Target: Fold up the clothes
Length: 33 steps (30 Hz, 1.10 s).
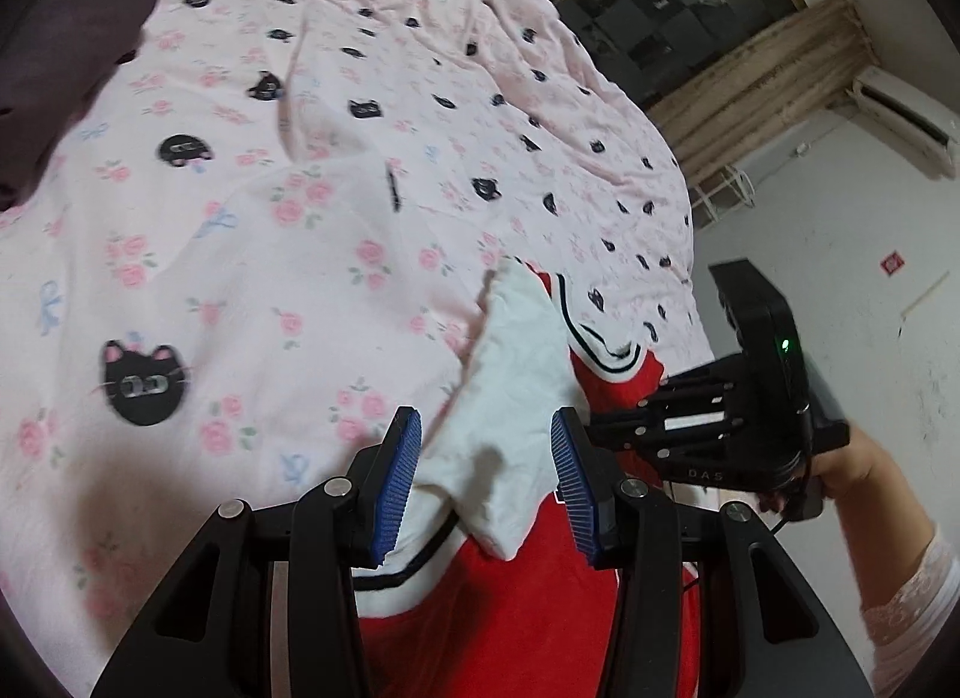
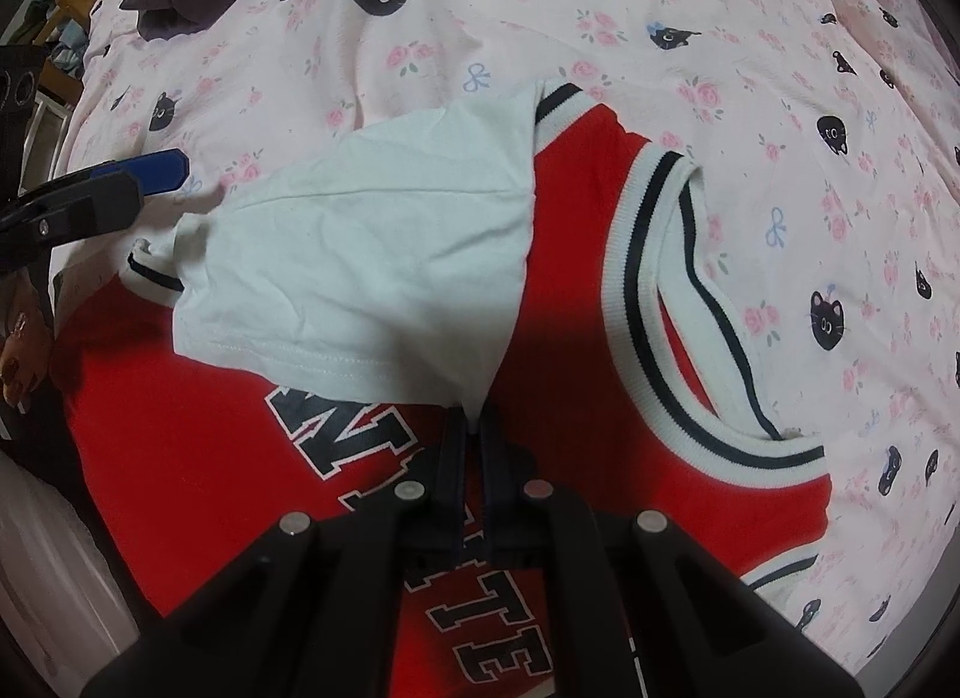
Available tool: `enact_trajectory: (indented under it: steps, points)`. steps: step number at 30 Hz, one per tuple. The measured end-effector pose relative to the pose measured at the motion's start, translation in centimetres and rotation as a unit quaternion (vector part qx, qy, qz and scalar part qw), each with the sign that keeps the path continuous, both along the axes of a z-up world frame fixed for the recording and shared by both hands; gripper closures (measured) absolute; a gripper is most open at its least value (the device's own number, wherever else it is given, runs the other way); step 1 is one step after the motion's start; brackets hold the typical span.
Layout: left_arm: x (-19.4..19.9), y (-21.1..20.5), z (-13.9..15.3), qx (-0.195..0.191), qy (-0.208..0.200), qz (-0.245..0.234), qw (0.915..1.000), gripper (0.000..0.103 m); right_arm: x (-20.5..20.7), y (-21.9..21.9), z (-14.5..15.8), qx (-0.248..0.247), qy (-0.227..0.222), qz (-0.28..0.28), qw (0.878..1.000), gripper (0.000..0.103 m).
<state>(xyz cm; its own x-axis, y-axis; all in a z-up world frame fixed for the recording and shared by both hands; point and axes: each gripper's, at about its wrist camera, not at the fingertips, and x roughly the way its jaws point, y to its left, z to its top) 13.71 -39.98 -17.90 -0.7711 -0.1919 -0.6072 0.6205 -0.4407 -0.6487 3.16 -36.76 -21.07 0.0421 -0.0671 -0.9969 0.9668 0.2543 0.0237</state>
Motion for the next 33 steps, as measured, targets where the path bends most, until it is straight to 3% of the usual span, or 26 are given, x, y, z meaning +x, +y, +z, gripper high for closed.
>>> enact_trajectory:
  steps: [3,10,16,19,21,23,26,30,33]
  points:
    - [-1.1,0.2,-0.7,0.011,-0.004,-0.017,0.9998,0.063,-0.2,0.0,0.5,-0.007,0.021,0.001,1.0,0.098]
    - [-2.2,1.4,-0.5,0.004,-0.005,-0.053,0.9986,0.062,0.5,-1.3,3.9,-0.088,0.014,-0.004,0.996,0.098]
    - [-2.8,1.9,-1.1,0.01,-0.017,-0.07,0.9974,0.062,1.5,-3.5,5.0,-0.096,0.041,0.011,0.995,0.098]
    - [-2.7,1.9,-1.2,0.014,-0.017,-0.07,0.9973,0.062,1.3,-3.7,5.2,-0.102,0.033,0.0,0.994,0.088]
    - [-2.7,1.9,-1.2,0.016,-0.017,-0.07,0.9973,0.062,0.5,-3.9,4.6,-0.088,0.021,-0.01,0.996,0.075]
    - [-2.7,1.9,-1.2,0.016,-0.016,-0.07,0.9973,0.062,-0.3,-4.2,3.8,-0.07,0.009,-0.021,0.997,0.075]
    - [-2.7,1.9,-1.2,0.017,-0.016,-0.069,0.9973,0.062,-1.1,-3.7,2.3,-0.048,-0.003,-0.033,0.998,0.076]
    - [-2.6,1.9,-1.1,0.016,-0.013,-0.067,0.9975,0.062,-1.4,-3.0,1.3,-0.038,-0.026,-0.039,0.998,0.097]
    - [-2.5,1.9,-0.8,0.015,-0.005,-0.066,0.9977,0.062,-1.2,-2.6,2.0,-0.045,-0.028,-0.034,0.998,0.099]
